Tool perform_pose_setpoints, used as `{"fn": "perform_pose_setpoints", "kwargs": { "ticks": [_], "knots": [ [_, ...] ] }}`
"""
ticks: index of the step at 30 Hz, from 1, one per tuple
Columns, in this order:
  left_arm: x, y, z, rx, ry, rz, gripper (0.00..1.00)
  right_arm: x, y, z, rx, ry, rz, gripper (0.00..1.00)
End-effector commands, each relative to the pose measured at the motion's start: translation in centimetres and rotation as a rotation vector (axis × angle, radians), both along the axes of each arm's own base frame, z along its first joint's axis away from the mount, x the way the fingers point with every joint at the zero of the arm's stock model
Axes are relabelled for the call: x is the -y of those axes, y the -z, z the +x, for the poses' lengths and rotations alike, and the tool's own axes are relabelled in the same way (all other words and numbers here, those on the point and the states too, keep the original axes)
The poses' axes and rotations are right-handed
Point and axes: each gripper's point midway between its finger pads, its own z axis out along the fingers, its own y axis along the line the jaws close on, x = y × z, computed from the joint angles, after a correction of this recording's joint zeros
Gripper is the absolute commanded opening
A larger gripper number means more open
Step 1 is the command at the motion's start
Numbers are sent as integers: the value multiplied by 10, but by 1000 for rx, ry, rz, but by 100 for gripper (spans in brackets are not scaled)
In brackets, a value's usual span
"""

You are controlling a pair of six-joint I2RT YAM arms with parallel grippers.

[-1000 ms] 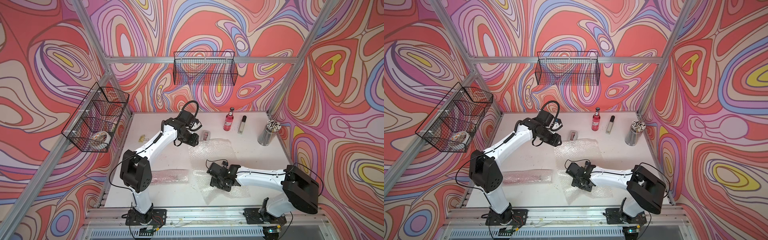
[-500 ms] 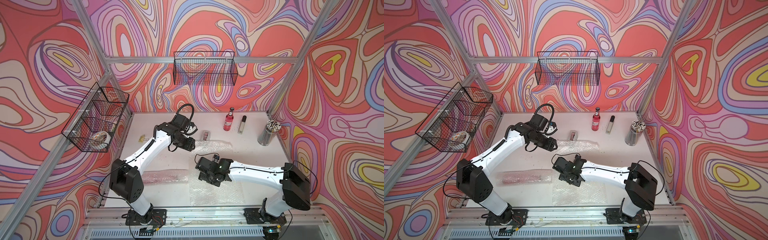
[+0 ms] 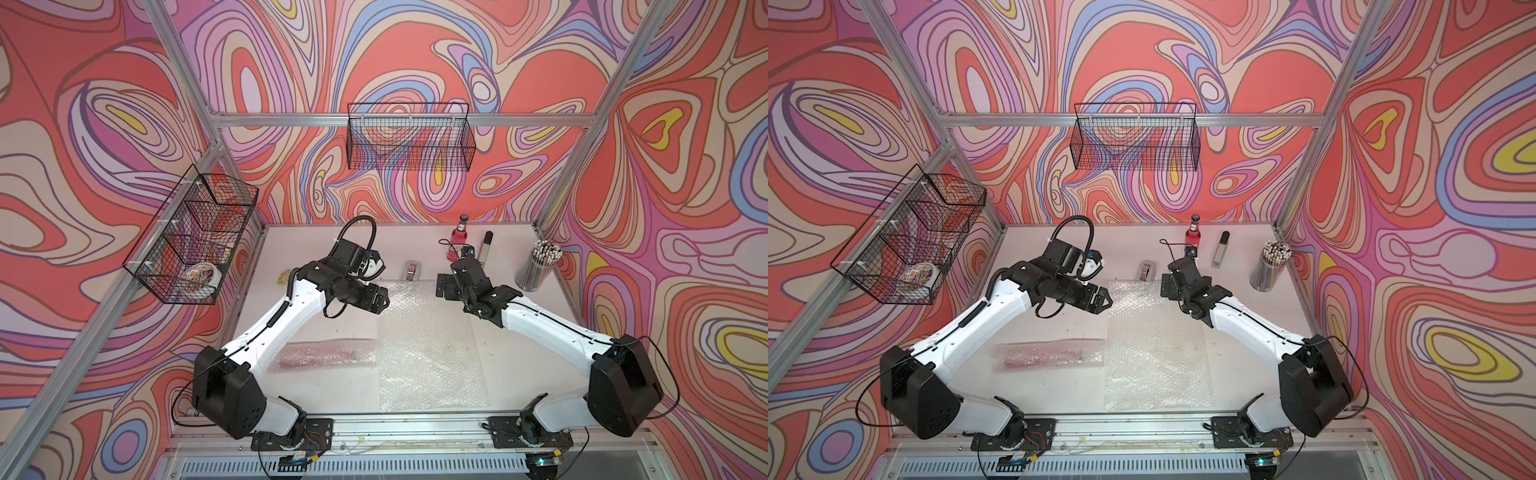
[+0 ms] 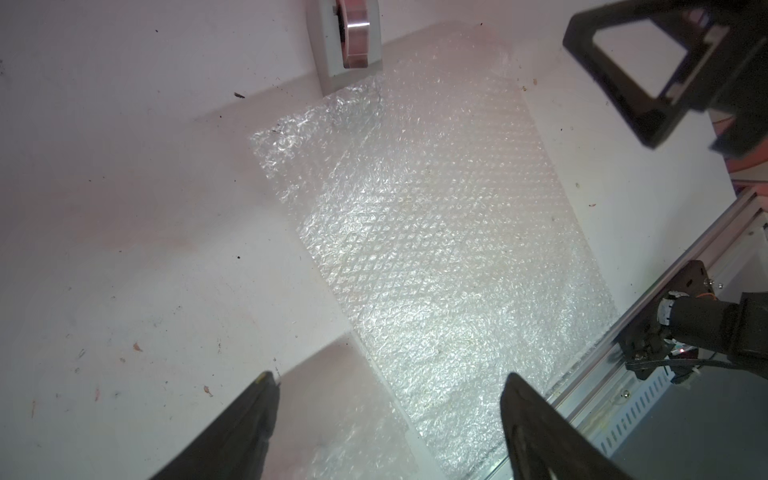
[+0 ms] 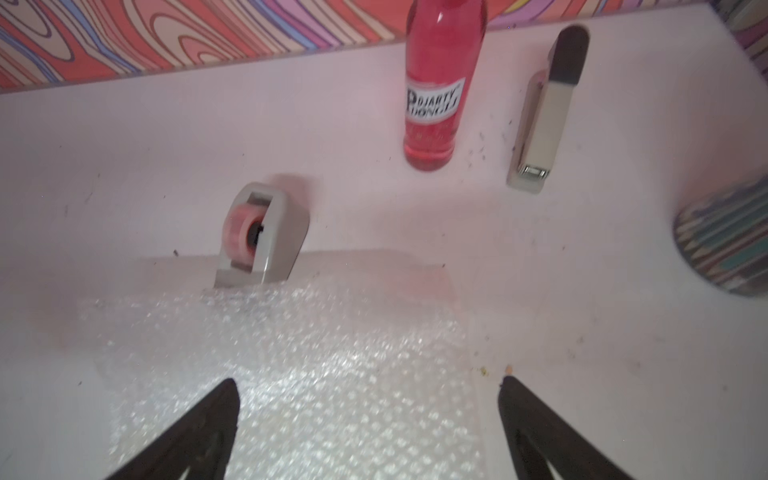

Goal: Wrap wine bottles in bubble wrap
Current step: Adjust the bubble wrap at the center of the board, then pick up the wine bottle from the center of the board.

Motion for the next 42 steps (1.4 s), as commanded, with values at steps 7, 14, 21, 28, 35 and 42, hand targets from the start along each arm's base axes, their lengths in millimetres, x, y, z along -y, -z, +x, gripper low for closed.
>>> {"fn": "perform_pose_setpoints", "kwargs": {
  "ticks": [7, 14, 21, 28, 35, 42],
  "knots": [
    [1, -1, 1, 32, -42, -121, 95, 25, 2, 97, 308, -180, -70, 98],
    [-1, 6, -1, 13, -43, -125, 95, 54, 33, 131, 334, -197, -106, 98],
    [-1, 10, 0, -10, -44, -123, 95, 57, 34, 154, 453, -322, -70, 98],
    [-4, 11, 1, -23, -48, -100, 95, 53, 38, 168, 541, -457, -31, 98],
    [-7, 14, 0, -38, -51, -77, 95, 48, 40, 183, 576, -537, 30, 94],
    [-6, 14, 2, -53, -56, -78, 95, 41, 36, 192, 614, -585, 59, 75]
  ]
}}
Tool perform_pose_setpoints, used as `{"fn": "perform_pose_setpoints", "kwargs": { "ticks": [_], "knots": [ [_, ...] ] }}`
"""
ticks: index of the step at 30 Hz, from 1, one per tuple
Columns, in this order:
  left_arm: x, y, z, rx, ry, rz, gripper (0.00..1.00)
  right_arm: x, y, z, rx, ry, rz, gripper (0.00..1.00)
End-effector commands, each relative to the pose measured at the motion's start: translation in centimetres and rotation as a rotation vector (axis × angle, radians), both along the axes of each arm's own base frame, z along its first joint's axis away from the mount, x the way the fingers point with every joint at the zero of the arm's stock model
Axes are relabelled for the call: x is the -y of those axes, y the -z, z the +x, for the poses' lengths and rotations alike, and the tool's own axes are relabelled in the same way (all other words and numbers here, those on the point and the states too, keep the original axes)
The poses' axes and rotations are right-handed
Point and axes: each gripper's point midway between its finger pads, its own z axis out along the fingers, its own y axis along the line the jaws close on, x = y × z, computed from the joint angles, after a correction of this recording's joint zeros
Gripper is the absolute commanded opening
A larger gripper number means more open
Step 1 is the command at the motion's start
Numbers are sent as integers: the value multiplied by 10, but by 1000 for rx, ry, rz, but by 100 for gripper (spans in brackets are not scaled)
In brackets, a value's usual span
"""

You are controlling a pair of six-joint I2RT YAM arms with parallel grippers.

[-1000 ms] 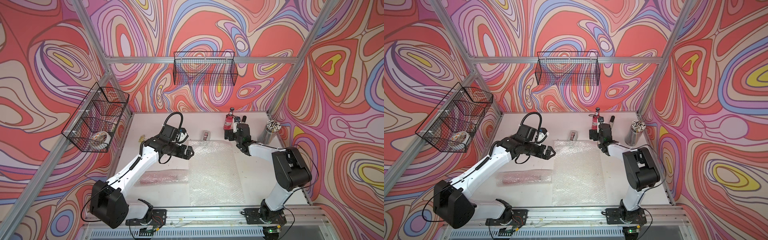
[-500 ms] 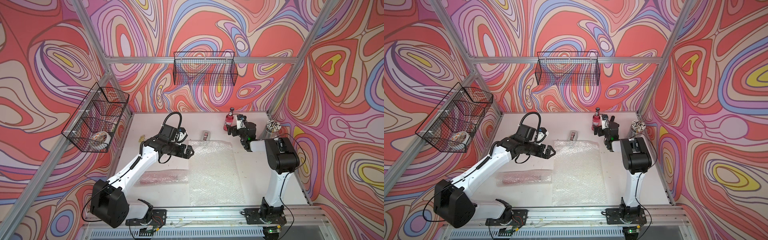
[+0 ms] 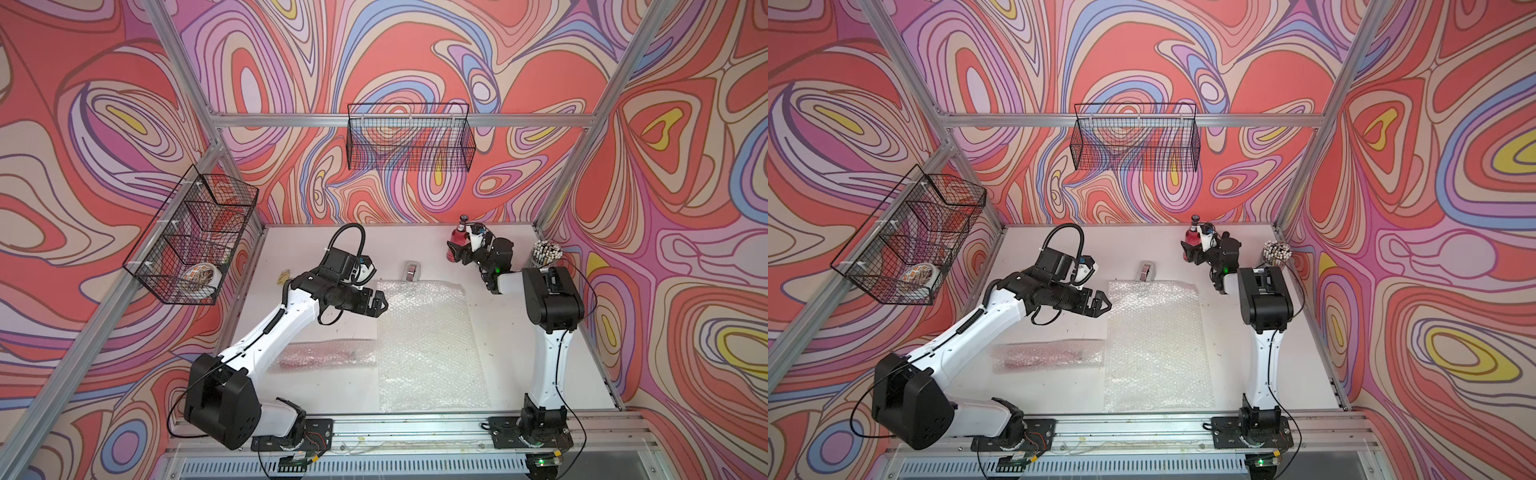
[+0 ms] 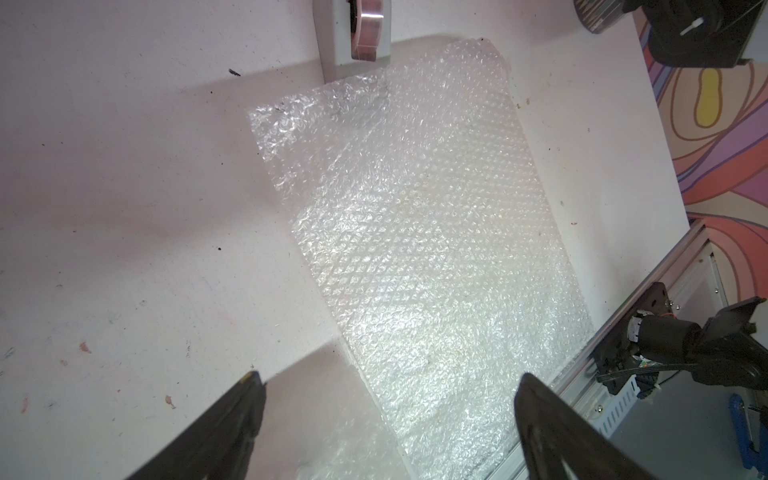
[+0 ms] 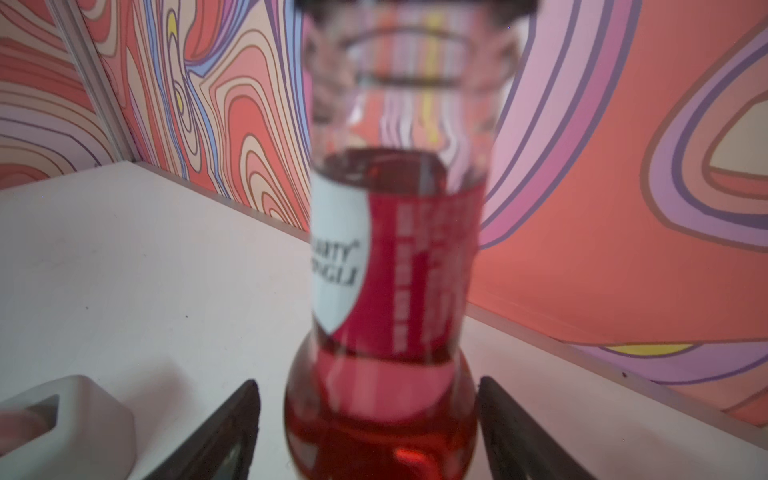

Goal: Wrap wine bottles in bubble wrap
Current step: Pick up the wine bottle from the center of the board.

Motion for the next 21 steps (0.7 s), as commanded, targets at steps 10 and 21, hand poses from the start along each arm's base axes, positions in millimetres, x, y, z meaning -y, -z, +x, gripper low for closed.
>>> {"fn": "perform_pose_setpoints", "kwargs": {
  "ticks": [10, 21],
  "knots": [
    [0, -2, 1, -44, -4, 11, 95, 4, -7, 1, 70, -16, 12, 47],
    [1, -10, 3, -28, 1, 6, 95, 1, -86, -35, 190, -42, -56, 36]
  ]
}}
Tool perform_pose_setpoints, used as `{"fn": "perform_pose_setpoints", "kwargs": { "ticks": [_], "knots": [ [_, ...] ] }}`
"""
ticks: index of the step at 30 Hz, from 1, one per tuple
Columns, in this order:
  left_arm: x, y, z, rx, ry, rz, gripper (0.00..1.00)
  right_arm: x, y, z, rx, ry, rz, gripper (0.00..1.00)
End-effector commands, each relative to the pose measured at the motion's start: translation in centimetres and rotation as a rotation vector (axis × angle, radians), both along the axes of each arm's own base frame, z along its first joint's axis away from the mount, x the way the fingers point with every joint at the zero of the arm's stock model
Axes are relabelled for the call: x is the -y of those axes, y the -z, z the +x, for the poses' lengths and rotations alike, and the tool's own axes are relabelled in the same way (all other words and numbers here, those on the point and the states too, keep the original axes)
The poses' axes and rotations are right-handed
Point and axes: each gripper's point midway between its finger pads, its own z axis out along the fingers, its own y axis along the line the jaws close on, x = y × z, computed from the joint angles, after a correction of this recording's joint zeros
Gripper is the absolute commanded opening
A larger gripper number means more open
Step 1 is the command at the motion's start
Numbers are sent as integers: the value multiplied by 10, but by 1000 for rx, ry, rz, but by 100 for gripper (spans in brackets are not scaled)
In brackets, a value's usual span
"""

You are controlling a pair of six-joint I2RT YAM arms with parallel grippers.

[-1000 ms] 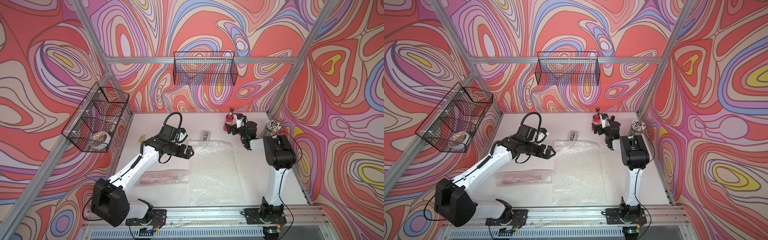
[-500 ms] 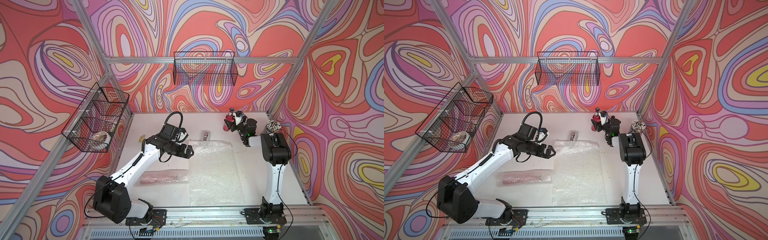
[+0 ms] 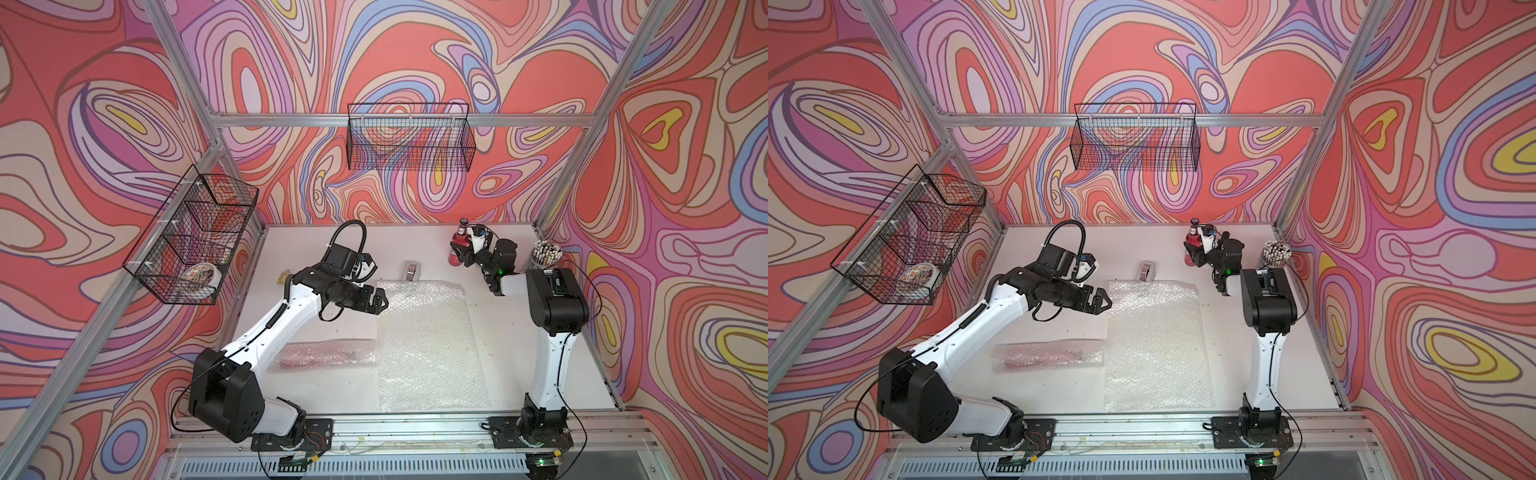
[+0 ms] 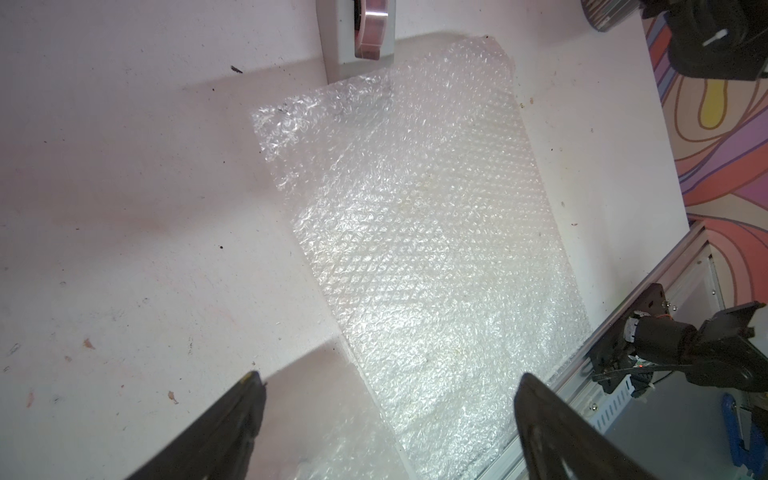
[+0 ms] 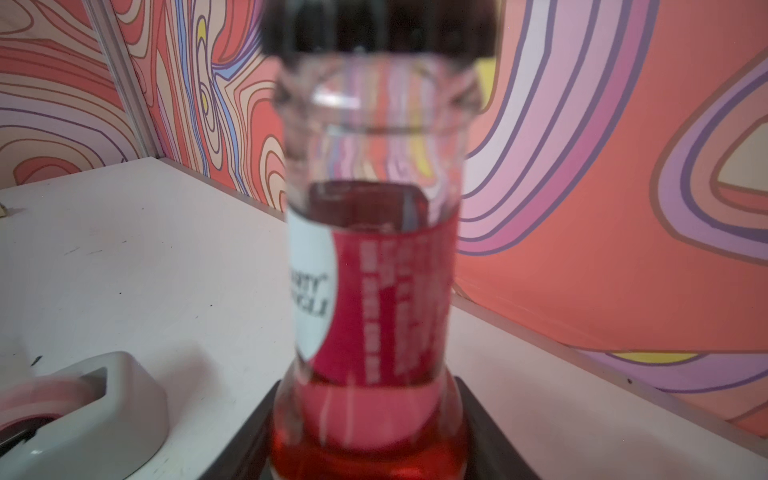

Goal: Wrap wine bottles in bubble wrap
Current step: Pick up the wine bottle from the center of the board, then place the wine bottle on the bubble wrap.

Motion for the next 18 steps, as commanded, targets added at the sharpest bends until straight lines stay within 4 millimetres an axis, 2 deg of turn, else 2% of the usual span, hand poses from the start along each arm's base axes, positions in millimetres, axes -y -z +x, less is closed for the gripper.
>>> {"fn": "perform_pose_setpoints", "kwargs": {
  "ticks": [1, 4, 7, 11, 14, 18],
  "knots": [
    [-1, -6, -1, -7, 4, -2, 95, -2, -82, -15, 199, -25, -27, 35],
    [1, -7, 0, -8, 9, -8, 95, -10, -97, -35, 195, -25, -59, 32],
    [3, -9, -2, -12, 17, -24, 95, -26, -108, -70, 185, -22, -163, 32],
    [6, -12, -6, -10, 29, -48, 95, -53, -111, -128, 121, -64, -359, 32],
    [9, -13, -9, -32, 26, -83, 94, -63, -119, -177, 71, -100, -440, 32],
    [12, -11, -17, -75, 25, -121, 94, -75, -116, -234, -18, -184, -607, 32]
  ]
}}
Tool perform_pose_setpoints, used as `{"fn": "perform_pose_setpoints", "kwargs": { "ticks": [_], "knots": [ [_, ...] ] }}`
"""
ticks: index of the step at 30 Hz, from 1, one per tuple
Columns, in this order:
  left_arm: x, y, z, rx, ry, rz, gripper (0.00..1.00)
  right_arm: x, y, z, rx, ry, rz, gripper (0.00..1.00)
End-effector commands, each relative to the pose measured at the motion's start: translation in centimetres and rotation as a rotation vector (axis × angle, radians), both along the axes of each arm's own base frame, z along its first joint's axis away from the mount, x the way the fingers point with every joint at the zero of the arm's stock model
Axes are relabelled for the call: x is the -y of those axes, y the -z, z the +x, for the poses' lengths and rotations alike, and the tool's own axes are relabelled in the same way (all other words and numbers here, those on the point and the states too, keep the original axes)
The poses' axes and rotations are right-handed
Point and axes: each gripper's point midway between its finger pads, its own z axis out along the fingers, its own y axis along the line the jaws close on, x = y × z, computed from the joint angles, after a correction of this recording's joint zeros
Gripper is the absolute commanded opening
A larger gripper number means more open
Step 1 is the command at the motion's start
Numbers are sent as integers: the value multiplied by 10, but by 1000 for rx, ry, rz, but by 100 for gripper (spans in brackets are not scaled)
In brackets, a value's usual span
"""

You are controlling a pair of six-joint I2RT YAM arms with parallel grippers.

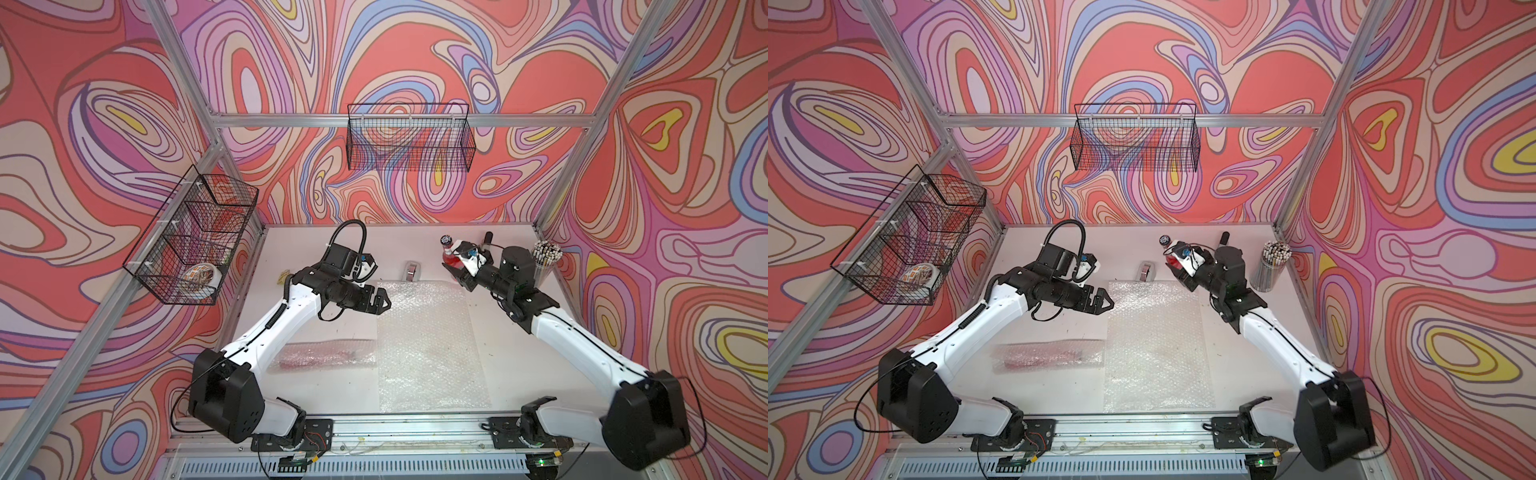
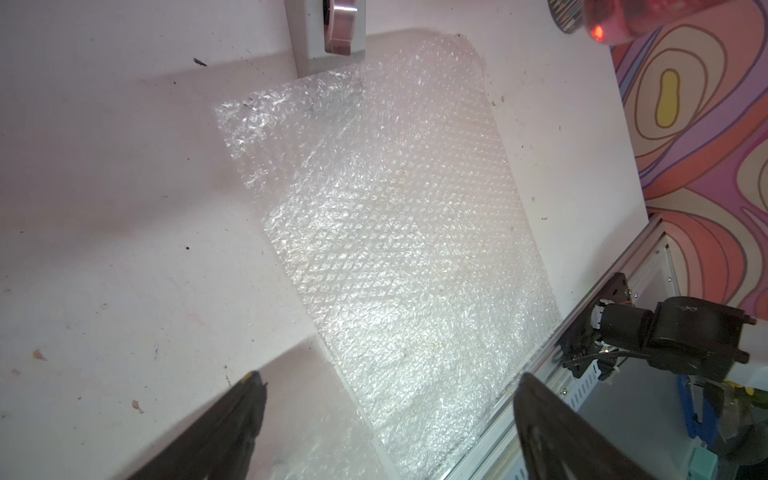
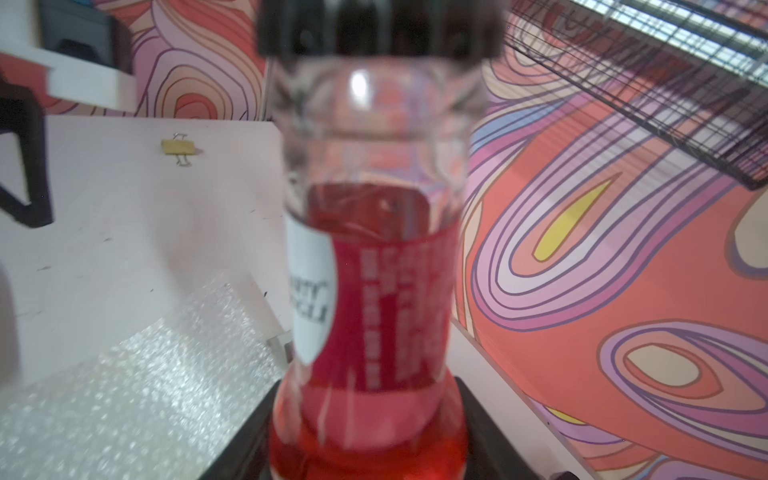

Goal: Wrap wine bottles in bubble wrap
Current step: Place the wine bottle on the bubble wrap.

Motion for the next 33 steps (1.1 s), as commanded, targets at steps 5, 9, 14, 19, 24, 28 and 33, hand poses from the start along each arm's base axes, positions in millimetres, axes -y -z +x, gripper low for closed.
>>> {"fn": "perform_pose_setpoints", "kwargs": {
  "ticks": [5, 9, 14, 19, 24, 28, 33],
  "knots": [
    [0, -1, -18, -35, -10, -67, 94, 4, 50, -82, -259, -49, -407, 32],
    [-6, 2, -25, -34, -18, -57, 94, -7, 81, -117, -377, -139, -516, 33],
    [-11, 2, -31, -24, -23, -47, 94, -20, 125, -146, -497, -243, -684, 33],
    [-20, 5, -36, -28, -39, -9, 94, -34, 157, -141, -498, -253, -826, 33],
    [-31, 5, -43, -31, -53, 20, 94, -53, 179, -133, -526, -269, -887, 34],
    [-37, 6, -46, -31, -62, 28, 94, -67, 194, -136, -523, -311, -914, 34],
    [-37, 10, -47, -45, -62, 25, 94, -83, 209, -134, -527, -330, -936, 36]
  ]
}}
